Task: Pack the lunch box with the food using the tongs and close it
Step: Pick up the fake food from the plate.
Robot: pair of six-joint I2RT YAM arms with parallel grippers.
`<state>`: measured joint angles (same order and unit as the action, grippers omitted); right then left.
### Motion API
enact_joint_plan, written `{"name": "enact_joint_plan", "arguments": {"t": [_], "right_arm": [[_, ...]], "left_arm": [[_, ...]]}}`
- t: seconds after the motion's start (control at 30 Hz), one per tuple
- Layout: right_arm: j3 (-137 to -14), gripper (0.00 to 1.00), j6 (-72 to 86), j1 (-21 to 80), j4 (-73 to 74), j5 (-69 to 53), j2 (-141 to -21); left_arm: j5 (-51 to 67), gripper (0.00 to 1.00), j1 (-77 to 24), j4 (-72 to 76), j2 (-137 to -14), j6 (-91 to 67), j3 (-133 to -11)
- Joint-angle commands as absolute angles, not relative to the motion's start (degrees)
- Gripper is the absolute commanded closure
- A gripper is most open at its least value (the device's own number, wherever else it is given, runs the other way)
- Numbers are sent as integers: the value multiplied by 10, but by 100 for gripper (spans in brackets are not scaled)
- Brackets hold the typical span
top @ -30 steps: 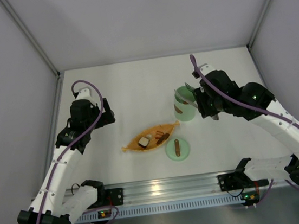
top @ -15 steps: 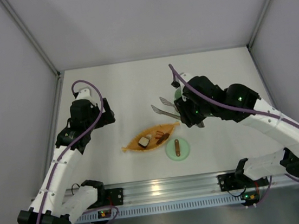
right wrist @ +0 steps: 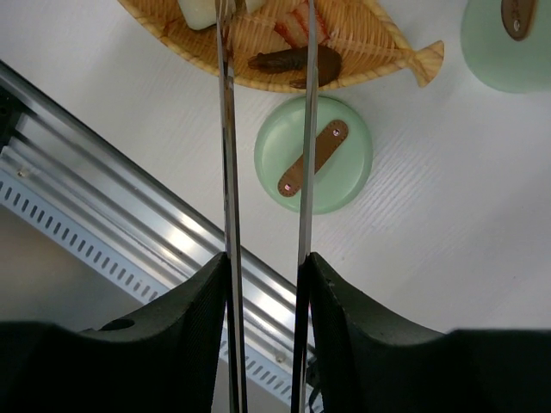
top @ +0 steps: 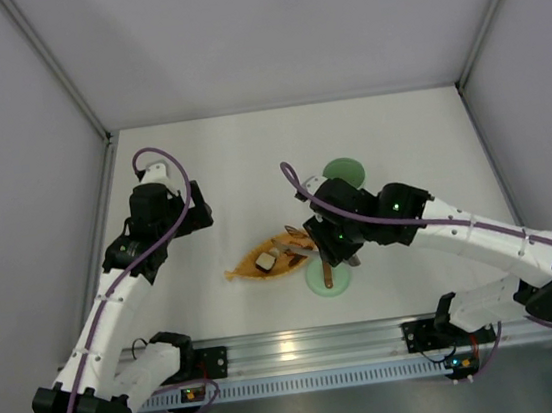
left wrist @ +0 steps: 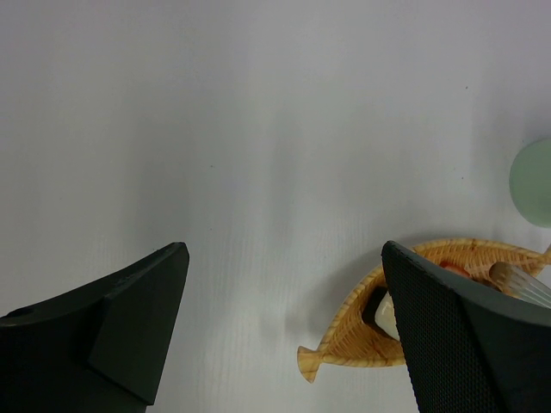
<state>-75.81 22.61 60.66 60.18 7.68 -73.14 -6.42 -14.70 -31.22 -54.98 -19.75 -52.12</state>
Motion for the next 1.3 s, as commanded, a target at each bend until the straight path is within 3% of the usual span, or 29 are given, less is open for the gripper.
{"name": "enact_joint_plan", "arguments": {"t": [0.0, 1.27], "right_arm": [[-754, 60, 241, 617, 527, 63, -736], [-690, 66, 243, 617, 448, 51, -785]], "left_arm": [[-57, 1, -145, -298, -549, -192, -531], [-59, 1, -145, -299, -554, -190, -531]]}}
